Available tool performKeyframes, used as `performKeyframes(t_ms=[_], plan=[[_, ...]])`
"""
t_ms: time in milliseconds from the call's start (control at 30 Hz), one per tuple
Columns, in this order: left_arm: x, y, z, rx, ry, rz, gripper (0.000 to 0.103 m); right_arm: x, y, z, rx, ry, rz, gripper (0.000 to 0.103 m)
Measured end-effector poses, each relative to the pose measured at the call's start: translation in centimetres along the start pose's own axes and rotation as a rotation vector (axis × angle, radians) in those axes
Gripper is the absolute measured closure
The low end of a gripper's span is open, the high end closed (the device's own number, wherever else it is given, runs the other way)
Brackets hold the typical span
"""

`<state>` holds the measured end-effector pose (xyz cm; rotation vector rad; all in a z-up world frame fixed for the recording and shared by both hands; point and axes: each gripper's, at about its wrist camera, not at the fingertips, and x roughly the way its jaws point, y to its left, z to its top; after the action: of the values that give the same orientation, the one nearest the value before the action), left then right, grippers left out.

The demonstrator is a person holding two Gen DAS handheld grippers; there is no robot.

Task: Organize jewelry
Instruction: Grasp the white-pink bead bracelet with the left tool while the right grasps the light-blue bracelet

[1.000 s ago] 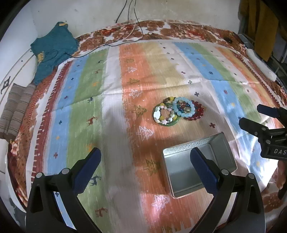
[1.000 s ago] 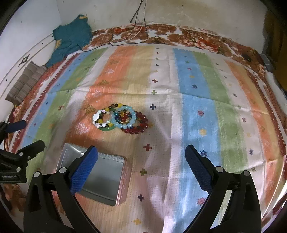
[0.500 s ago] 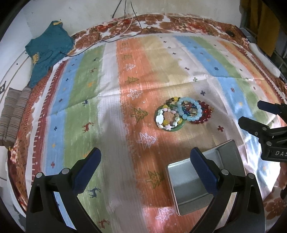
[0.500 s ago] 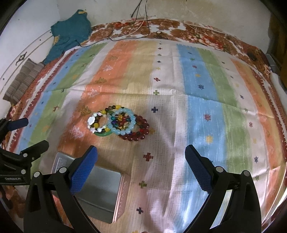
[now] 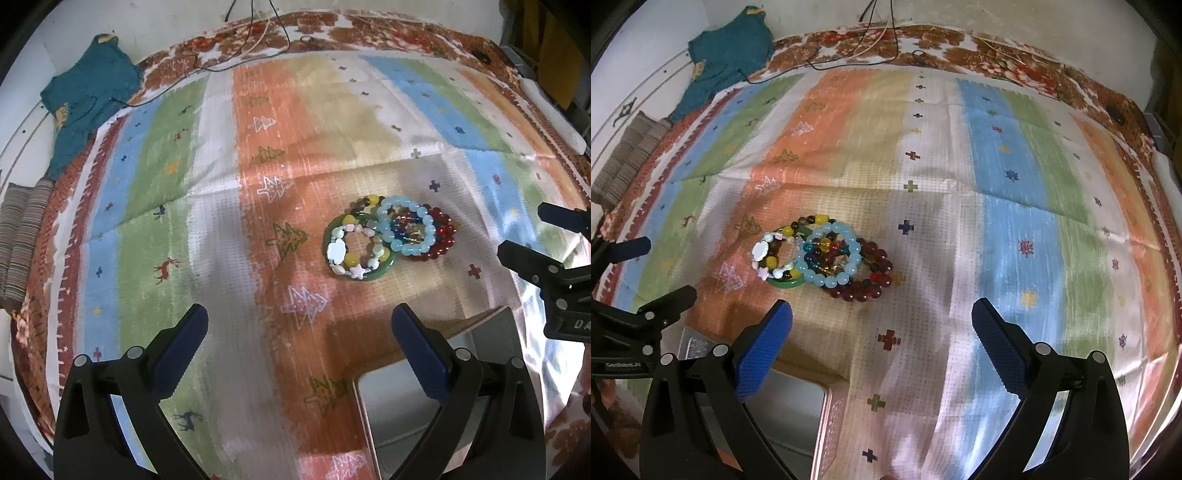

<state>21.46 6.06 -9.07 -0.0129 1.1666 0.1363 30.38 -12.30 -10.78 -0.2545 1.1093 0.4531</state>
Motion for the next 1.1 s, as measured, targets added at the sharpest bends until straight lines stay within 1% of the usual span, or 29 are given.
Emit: performKeyframes(t_ms=[133, 433, 567, 667, 833, 900, 1000, 1100], plan=[[1.2, 0.3, 0.6, 0.006, 0.017, -0.011, 0.006, 0.7, -0.1, 0.5, 0.001, 0.014, 0.01, 0.004], [3.6, 1.1, 1.9, -0.016, 0.051, -0.035, 0.006, 2.8, -0.2, 1.6, 0.01, 0.05, 0.022, 0.004], [4.8, 1.4, 2.5, -0.03, 0.069, -0.06, 0.007, 3.6, 0.1, 2.2, 0.002, 0.062, 0.025, 0.004], [5.6, 1.4, 2.8, -0.028, 0.081, -0.065, 0.012, 4.1, 0.2, 2.5, 0.0, 0.069, 0.029, 0.004], [6.9, 1.5, 3.3, -0.022, 0.1, -0.083, 0.016, 4.9, 0.4, 2.9, -0.001, 0.09, 0.018, 0.005], [7.3, 1.4, 3.5, -0.016, 0.103, -0.097, 0.017, 5.4, 0.3, 3.2, 0.002, 0.102, 0.017, 0.015], [7.9, 1.4, 3.9, -0.013, 0.112, -0.116, 0.021, 6.1, 0.3, 3.5, 0.008, 0.114, 0.019, 0.015], [8.4, 1.2, 3.9, -0.006, 0.123, -0.126, 0.03, 6.7, 0.5, 3.7, -0.001, 0.119, 0.019, 0.015]])
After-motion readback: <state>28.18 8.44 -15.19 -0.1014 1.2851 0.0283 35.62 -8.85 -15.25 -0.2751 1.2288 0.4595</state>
